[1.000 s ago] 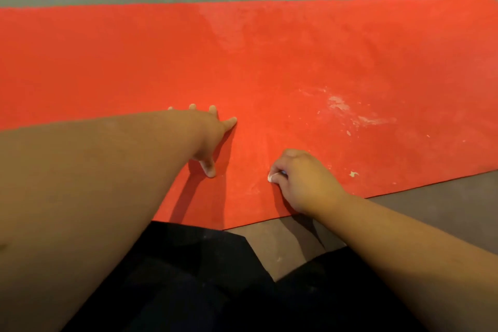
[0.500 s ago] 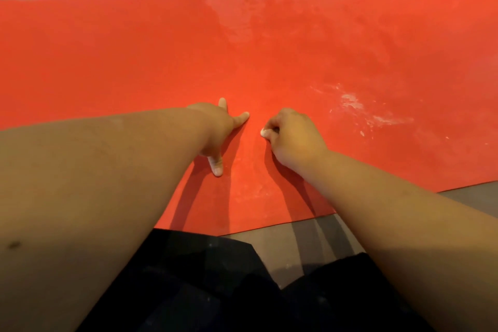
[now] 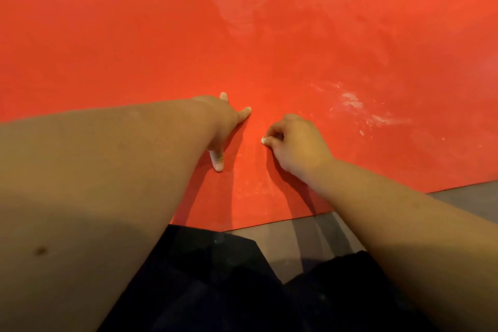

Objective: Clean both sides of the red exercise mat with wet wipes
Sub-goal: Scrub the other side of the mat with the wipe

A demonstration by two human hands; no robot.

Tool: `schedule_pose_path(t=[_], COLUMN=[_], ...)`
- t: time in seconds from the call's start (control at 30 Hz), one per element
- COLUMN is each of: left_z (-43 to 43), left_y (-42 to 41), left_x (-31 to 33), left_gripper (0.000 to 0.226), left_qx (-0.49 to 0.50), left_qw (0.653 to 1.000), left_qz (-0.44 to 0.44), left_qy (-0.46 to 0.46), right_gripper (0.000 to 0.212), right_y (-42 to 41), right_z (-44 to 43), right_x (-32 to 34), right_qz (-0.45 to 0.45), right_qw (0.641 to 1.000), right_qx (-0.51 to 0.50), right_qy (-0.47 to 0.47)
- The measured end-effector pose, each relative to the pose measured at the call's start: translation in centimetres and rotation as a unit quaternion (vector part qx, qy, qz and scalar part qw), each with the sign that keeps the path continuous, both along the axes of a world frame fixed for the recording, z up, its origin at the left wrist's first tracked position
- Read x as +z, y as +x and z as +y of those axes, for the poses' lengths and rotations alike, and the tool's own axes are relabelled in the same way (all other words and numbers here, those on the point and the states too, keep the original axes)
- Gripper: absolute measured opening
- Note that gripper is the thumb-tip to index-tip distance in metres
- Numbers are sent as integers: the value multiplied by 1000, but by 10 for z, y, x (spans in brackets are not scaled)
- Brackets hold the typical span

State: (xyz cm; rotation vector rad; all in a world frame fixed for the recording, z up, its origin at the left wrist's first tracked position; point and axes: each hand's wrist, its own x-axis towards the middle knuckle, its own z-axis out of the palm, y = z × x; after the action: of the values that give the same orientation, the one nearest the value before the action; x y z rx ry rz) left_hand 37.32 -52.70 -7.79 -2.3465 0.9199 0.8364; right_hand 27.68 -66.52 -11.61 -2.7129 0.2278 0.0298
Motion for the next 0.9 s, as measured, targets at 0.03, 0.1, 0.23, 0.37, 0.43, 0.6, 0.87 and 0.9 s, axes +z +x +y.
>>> schedule_pose_path(t=[0.03,0.1,0.23,0.37,0.43,0.6,0.87,0.9], left_z=[0,-1,0,6,7,8,2,2], left_y=[1,2,3,1,0,-5,3,4], left_x=[-1,-3,-2,-2,-1,2,-3,-4], left_gripper=[140,141,139,139,137,134,138,138], left_qx=[1,3,3,3,6,10,-6,-7], left_qw=[1000,1000,1000,1000,1000,999,1000,1000], left_qz=[3,5,5,2,0,-7,-2,1], left_qy=[2,5,-2,-22,-31,-30,-14,-17], right_gripper=[14,15,14,12,12,13,9,11], right_y=[13,35,39,-24,-67,-83,5,16], right_z=[-2,-5,-4,8,14,16,8,6], right_x=[-1,-2,-4,3,9,9,-2,-3], right_qz=[0,2,-11,-5,26,68,5,0], right_qw=[1000,1000,1000,999,994,989,999,999], right_qx=[-6,-1,-3,50,105,132,11,6], right_qy=[-10,-27,-27,-3,6,22,46,47])
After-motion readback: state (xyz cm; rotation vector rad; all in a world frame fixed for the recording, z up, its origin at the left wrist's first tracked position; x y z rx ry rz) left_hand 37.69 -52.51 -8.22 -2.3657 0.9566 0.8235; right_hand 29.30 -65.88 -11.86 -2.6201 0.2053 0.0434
